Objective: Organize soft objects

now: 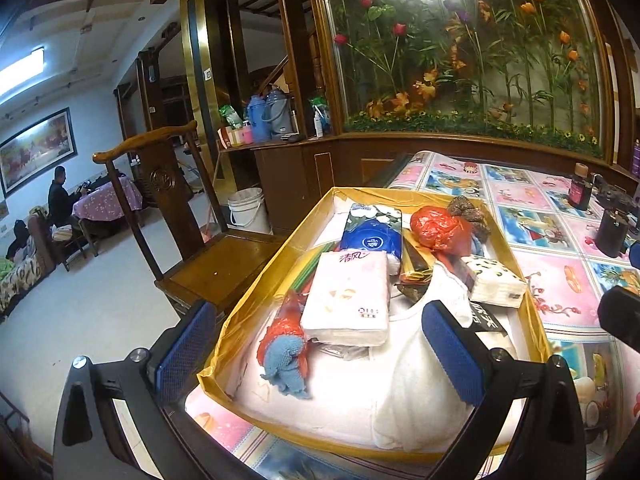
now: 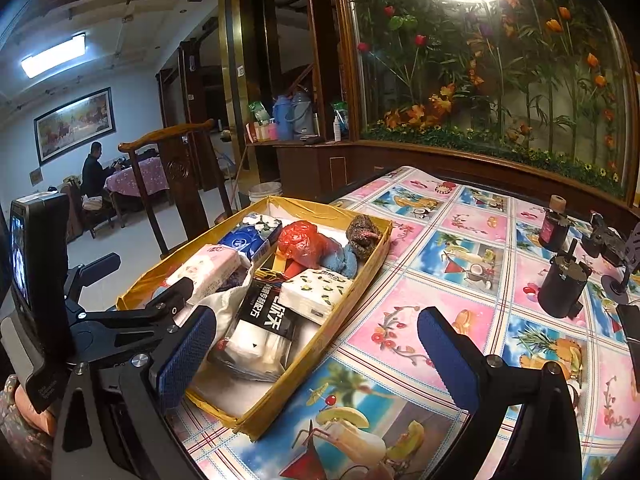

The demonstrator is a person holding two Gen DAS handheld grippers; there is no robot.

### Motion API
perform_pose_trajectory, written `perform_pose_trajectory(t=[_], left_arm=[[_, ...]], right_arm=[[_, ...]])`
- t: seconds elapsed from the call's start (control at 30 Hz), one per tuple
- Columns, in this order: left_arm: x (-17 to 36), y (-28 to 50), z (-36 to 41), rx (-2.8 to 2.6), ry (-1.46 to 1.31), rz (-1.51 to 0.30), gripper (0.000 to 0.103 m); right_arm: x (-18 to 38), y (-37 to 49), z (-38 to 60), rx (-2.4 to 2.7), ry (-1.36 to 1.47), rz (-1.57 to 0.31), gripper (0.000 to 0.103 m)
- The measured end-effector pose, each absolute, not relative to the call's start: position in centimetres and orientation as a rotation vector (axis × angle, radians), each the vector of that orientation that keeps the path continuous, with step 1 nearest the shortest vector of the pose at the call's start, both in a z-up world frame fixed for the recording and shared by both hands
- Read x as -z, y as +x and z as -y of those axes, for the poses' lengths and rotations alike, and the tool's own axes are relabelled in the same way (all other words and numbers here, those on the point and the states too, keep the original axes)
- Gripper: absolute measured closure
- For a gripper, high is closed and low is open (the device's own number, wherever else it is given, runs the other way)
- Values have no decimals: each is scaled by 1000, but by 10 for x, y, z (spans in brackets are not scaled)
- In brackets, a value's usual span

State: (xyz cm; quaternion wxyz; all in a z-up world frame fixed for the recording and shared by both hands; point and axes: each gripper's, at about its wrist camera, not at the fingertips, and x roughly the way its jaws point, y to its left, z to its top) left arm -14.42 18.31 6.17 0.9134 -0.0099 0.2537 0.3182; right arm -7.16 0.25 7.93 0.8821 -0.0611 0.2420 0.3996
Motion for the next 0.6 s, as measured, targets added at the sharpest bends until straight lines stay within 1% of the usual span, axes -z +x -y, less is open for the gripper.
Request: perform_pose_trajectory(t=[0.6], left_arm=[[-58,-143,-178,-655,8,-550,0]], right_arm=[[-78,-72,-1,-828,-127,-500,1]])
